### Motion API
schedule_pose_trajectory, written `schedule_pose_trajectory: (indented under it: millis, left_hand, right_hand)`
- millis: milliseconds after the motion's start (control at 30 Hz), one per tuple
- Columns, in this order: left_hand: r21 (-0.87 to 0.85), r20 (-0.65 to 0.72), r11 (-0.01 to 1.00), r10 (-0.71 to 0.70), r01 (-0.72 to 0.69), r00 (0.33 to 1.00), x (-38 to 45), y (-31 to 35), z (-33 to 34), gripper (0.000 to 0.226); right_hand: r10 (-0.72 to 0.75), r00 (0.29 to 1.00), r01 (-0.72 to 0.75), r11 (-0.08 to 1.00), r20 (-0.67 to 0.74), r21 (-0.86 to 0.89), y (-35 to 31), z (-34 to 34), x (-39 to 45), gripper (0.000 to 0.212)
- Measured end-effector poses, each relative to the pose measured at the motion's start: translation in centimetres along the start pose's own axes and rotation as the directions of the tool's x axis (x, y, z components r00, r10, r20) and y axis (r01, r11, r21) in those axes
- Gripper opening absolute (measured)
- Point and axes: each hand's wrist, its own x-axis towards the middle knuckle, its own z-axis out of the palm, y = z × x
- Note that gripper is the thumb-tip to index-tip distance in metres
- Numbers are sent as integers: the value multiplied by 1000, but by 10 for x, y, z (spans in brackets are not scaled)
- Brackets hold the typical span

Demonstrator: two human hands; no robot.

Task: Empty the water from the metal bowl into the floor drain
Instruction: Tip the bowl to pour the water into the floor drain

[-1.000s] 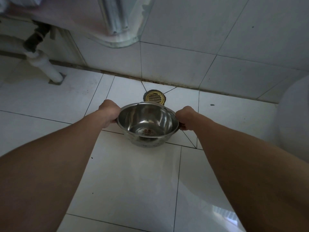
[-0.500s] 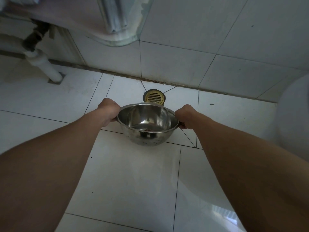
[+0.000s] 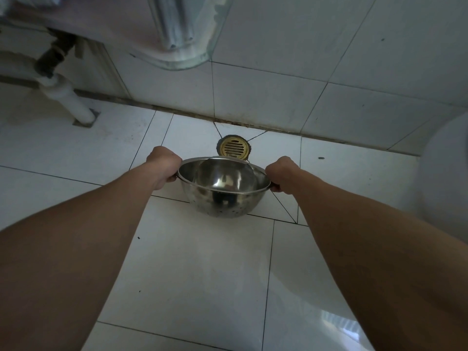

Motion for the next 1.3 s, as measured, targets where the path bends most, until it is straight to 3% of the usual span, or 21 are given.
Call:
schedule_pose_trajectory:
  millis: [167, 300, 1300]
  left_hand:
    - [-42, -9, 999, 6, -6, 1000, 4, 0, 0, 15]
    - [-61, -26, 998, 3, -5, 1000, 4, 0, 0, 6]
    - [-173, -31, 984, 32, -37, 999, 1, 6, -7, 11]
  right_hand:
    - [-4, 1000, 4, 999, -3, 50, 0, -2, 0, 14]
    - [-8, 1000, 10, 998, -29, 65, 1, -3, 0, 24]
    - [4, 998, 2, 996, -67, 89, -2, -7, 2, 23]
